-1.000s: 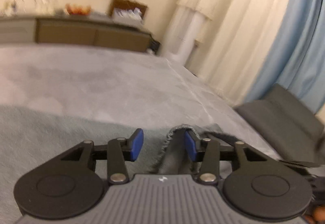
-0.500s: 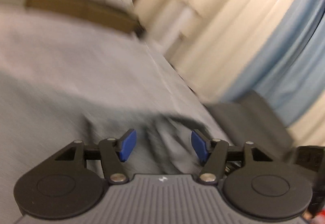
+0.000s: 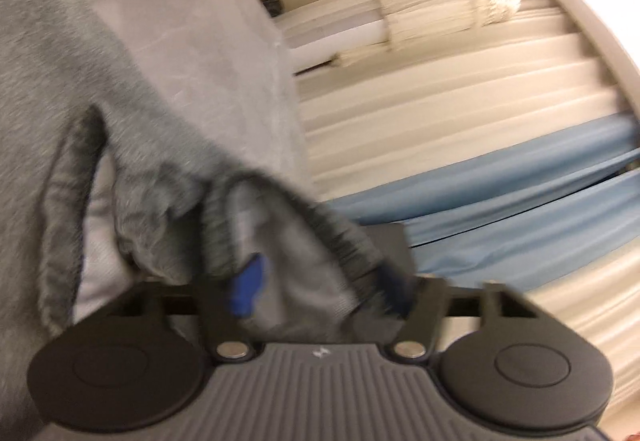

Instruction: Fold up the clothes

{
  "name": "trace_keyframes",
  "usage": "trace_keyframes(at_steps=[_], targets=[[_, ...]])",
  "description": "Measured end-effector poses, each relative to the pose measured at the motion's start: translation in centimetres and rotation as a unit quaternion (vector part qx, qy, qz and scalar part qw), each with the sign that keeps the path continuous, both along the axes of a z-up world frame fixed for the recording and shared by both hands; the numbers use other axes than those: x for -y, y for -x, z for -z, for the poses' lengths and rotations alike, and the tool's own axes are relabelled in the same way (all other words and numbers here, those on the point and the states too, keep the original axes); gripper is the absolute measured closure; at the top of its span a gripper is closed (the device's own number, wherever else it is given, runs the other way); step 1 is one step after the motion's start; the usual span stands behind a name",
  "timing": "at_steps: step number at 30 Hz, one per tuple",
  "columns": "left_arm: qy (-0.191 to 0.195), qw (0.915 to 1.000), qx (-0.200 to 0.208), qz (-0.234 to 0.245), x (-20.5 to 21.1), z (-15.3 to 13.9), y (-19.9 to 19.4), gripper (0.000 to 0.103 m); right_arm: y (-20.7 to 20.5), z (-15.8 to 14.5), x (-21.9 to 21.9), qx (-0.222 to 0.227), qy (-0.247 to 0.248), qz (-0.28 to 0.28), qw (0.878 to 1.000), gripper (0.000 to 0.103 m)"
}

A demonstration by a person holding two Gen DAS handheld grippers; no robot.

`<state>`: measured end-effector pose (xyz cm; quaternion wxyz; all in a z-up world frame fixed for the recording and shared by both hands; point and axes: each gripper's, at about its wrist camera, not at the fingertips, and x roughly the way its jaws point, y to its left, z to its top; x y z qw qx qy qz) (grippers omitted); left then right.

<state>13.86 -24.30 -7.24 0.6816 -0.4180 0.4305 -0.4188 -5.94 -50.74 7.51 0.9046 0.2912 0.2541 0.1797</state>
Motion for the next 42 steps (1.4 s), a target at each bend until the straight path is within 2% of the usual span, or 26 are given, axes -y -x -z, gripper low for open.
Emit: trace_keyframes(at_steps=[4, 8, 10, 12, 16, 17, 18, 19, 20, 21, 24, 25, 26, 28, 29, 30, 32, 33, 35, 37, 38, 39, 42], targets=[[0.002, 0.9984, 0.055, -0.012, -1.7, -2.2, -0.1, 0.055, -0.7, -0.2, -2.2, 0.007, 0.035, -0.036, 0.999, 0.091], [-0.039, 0.9925, 0.113, -0.027, -3.1, -4.0, 0.6, 0.053, -1.7, -0.3, -5.0, 0.017, 0.074, -0.074, 0.994, 0.091], [-0.066, 0.9913, 0.109, -0.033, -3.5, -3.9, 1.2, 0.053, -2.3, -0.1, -6.6, 0.008, 0.109, -0.086, 0.990, 0.091], [-0.070, 0.9923, 0.098, -0.030, -3.6, -3.5, 1.6, 0.052, -2.4, 0.0, -7.4, 0.003, 0.137, -0.084, 0.987, 0.091], [-0.070, 0.9941, 0.083, -0.008, -2.7, -3.5, 1.8, 0.026, -1.7, -0.5, -6.8, 0.022, 0.133, -0.072, 0.988, 0.091], [-0.072, 0.9939, 0.083, 0.000, -2.0, -3.5, 1.3, 0.026, -1.5, -0.6, -6.7, 0.026, 0.131, -0.074, 0.988, 0.091], [-0.079, 0.9933, 0.085, -0.001, -1.8, -3.7, 0.8, 0.027, -1.4, -0.5, -6.7, 0.029, 0.132, -0.079, 0.988, 0.091], [-0.092, 0.9918, 0.088, -0.009, -1.3, -3.9, 0.2, 0.042, -1.3, -0.5, -6.8, 0.030, 0.133, -0.084, 0.987, 0.091], [-0.103, 0.9902, 0.093, -0.018, -1.0, -4.2, -0.3, 0.070, -1.1, -0.4, -6.9, 0.034, 0.136, -0.088, 0.986, 0.091], [-0.101, 0.9884, 0.111, -0.027, -1.3, -5.0, -0.2, 0.073, -0.9, -0.5, -6.9, 0.041, 0.136, -0.089, 0.986, 0.091], [-0.090, 0.9770, 0.189, -0.042, -2.3, -8.1, 1.3, 0.072, -0.6, -0.7, -6.9, 0.057, 0.128, -0.098, 0.985, 0.091], [-0.106, 0.9707, 0.211, -0.045, -2.3, -9.0, 1.7, 0.070, -0.5, -0.8, -7.0, 0.062, 0.125, -0.101, 0.985, 0.091], [-0.133, 0.9657, 0.218, -0.045, -2.0, -9.2, 1.6, 0.070, -0.5, -0.8, -7.1, 0.066, 0.122, -0.105, 0.985, 0.091], [-0.198, 0.9564, 0.208, -0.053, -1.6, -8.2, 1.2, 0.071, -1.4, 0.1, -8.1, 0.036, 0.146, -0.117, 0.982, 0.090], [-0.218, 0.9530, 0.202, -0.060, -1.7, -7.7, 1.2, 0.071, -2.0, 0.8, -8.6, 0.015, 0.160, -0.119, 0.980, 0.079], [-0.236, 0.9492, 0.197, -0.067, -1.8, -7.1, 1.2, 0.071, -2.3, 1.3, -9.1, 0.001, 0.173, -0.117, 0.978, 0.076], [-0.240, 0.9448, 0.205, -0.088, -2.6, -7.2, 2.5, 0.070, -2.1, 1.5, -9.3, 0.000, 0.181, -0.129, 0.975, 0.064], [-0.236, 0.9430, 0.214, -0.097, -3.0, -7.6, 3.3, 0.070, -2.0, 1.5, -9.4, -0.001, 0.184, -0.134, 0.974, 0.062], [-0.222, 0.9377, 0.249, -0.098, -3.0, -8.8, 4.9, 0.068, -0.6, 0.5, -8.0, 0.022, 0.155, -0.126, 0.980, 0.061], [-0.218, 0.9350, 0.272, -0.064, -2.0, -9.7, 5.6, 0.068, 1.3, -1.0, -5.0, 0.057, 0.104, -0.097, 0.988, 0.061], [-0.219, 0.9332, 0.281, -0.047, -1.4, -10.0, 5.9, 0.067, 1.7, -1.1, -3.4, 0.060, 0.087, -0.062, 0.993, 0.061], [-0.239, 0.9312, 0.273, -0.030, -0.7, -9.1, 5.6, 0.067, 2.1, -1.2, -1.8, 0.061, 0.070, -0.027, 0.995, 0.061], [-0.297, 0.9243, 0.239, 0.003, 0.7, -6.1, 4.6, 0.068, 0.5, 1.0, 0.4, -0.031, 0.070, 0.036, 0.996, 0.059]])
